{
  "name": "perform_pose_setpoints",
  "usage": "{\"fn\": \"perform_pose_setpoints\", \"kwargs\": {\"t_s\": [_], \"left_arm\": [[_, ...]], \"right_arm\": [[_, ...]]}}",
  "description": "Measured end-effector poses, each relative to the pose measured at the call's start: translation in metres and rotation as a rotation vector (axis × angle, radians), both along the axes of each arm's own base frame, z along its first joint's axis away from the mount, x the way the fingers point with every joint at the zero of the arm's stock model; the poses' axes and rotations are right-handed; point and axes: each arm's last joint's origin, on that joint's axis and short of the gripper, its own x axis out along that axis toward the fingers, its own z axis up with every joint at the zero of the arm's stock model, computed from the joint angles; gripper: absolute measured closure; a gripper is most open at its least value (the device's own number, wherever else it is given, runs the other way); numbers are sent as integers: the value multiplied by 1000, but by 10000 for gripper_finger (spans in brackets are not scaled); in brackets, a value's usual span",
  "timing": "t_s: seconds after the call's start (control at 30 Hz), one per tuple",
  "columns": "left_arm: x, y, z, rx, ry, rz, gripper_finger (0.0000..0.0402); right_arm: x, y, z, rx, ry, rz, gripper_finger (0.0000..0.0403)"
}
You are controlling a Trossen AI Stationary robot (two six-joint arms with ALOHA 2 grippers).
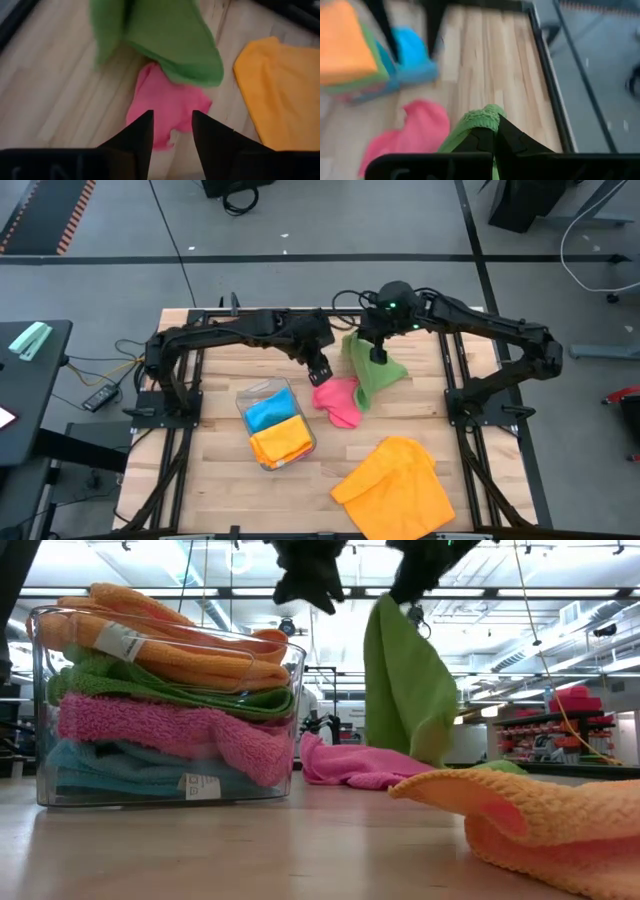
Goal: Fold microfiber towels
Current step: Fold the green towel
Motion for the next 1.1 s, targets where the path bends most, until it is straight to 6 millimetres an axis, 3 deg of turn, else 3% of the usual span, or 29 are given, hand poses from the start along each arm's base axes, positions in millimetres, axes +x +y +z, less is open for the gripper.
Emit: {"fn": "perform_pose_setpoints", "kwargs": {"t_s": [0.13, 0.33, 0.47, 0.63, 0.9, 1.1], "left_arm": [[-9, 5, 13, 0, -42, 32, 258], [0, 11, 19, 14, -158, 26, 214], [9, 11, 20, 0, -231, -31, 176], [14, 16, 11, 43, -192, -14, 151], [35, 14, -14, 29, -174, -100, 174], [38, 13, -15, -24, -203, -166, 205]], "right_arm": [[-9, 12, 20, -40, -73, 86, 398], [-19, 23, 32, -15, -135, 159, 398], [-28, 29, 42, -4, -189, 152, 398], [-40, 33, 59, -8, -295, 101, 398], [-53, 38, 76, 10, -411, 53, 398], [-63, 42, 102, -40, -465, 16, 398]]}}
